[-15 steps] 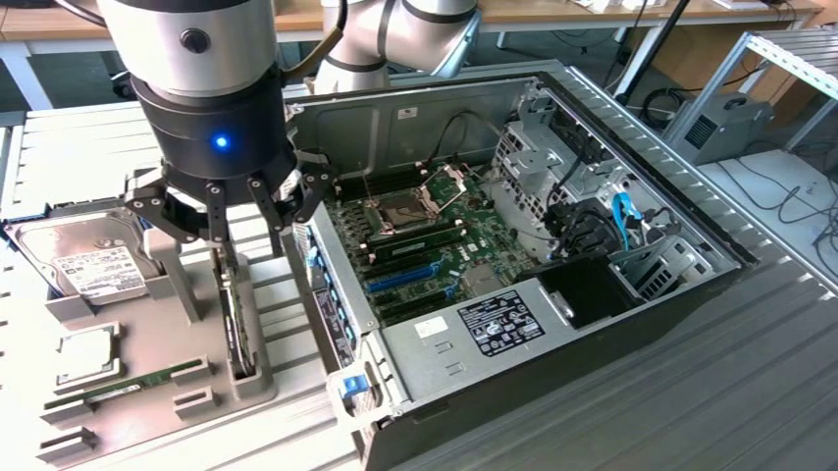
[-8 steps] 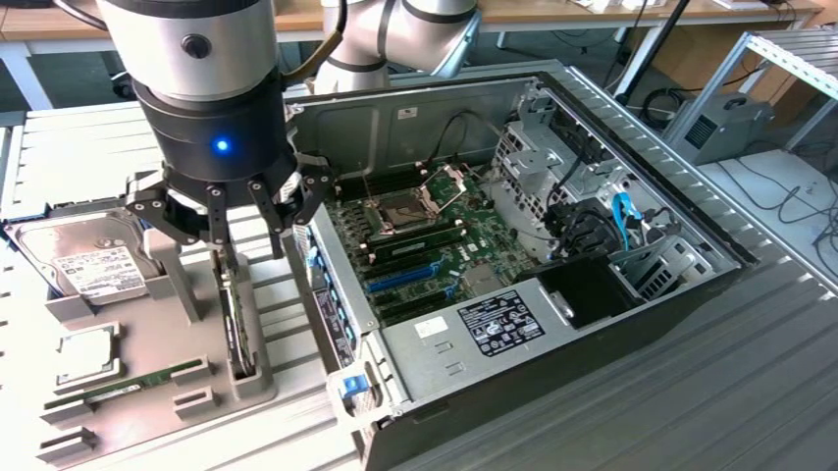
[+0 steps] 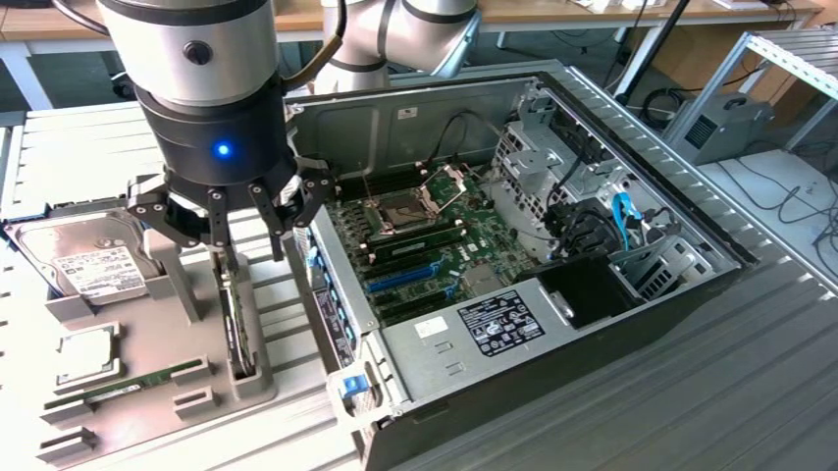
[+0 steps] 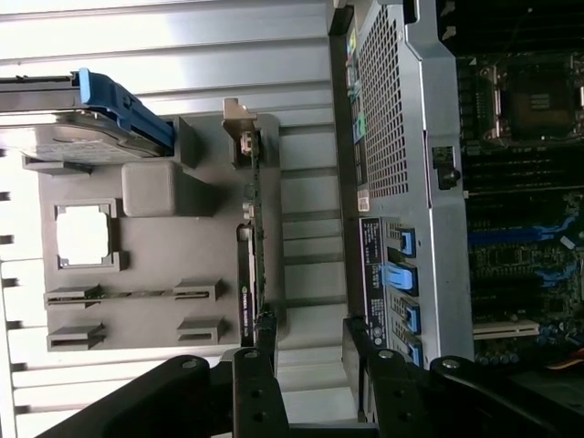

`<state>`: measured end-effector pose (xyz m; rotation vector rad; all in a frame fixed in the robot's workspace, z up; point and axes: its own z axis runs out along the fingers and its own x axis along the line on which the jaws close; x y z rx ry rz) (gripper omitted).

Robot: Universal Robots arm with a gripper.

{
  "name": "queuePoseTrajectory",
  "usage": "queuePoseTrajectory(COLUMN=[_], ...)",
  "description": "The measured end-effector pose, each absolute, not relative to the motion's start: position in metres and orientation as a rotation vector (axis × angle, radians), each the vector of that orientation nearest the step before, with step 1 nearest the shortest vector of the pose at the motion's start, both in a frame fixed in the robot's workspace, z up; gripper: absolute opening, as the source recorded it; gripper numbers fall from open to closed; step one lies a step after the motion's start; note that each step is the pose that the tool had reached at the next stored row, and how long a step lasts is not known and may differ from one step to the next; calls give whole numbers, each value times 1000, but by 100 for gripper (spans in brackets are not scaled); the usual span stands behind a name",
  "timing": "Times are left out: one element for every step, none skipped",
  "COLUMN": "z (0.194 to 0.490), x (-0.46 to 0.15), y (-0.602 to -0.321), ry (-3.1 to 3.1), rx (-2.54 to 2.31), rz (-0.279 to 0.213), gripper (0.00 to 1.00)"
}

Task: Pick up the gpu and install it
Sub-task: 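Pick up the gpu and move the gpu toward the slot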

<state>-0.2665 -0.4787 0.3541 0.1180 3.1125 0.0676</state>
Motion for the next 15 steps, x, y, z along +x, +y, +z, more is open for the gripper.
queuePoseTrajectory(z=[354,353,353,353,352,352,352,351,351,351,350,350,349,349,349], x=[-266,-266,-266,-266,-266,-266,-266,-266,-266,-266,-266,-266,-266,-266,-266], y=[-479,-479,-479,-479,-479,-479,-479,-479,-479,-479,-479,-479,-479,-479,-479], ry=[3113,3113,3113,3112,3113,3112,3112,3113,3113,3113,3113,3112,3112,3113,3113], rx=[118,118,118,118,118,118,118,118,118,118,118,118,118,118,118], rz=[68,68,68,68,68,68,68,68,68,68,68,68,68,68,68], gripper=[42,42,42,42,42,42,42,42,42,42,42,42,42,42,42])
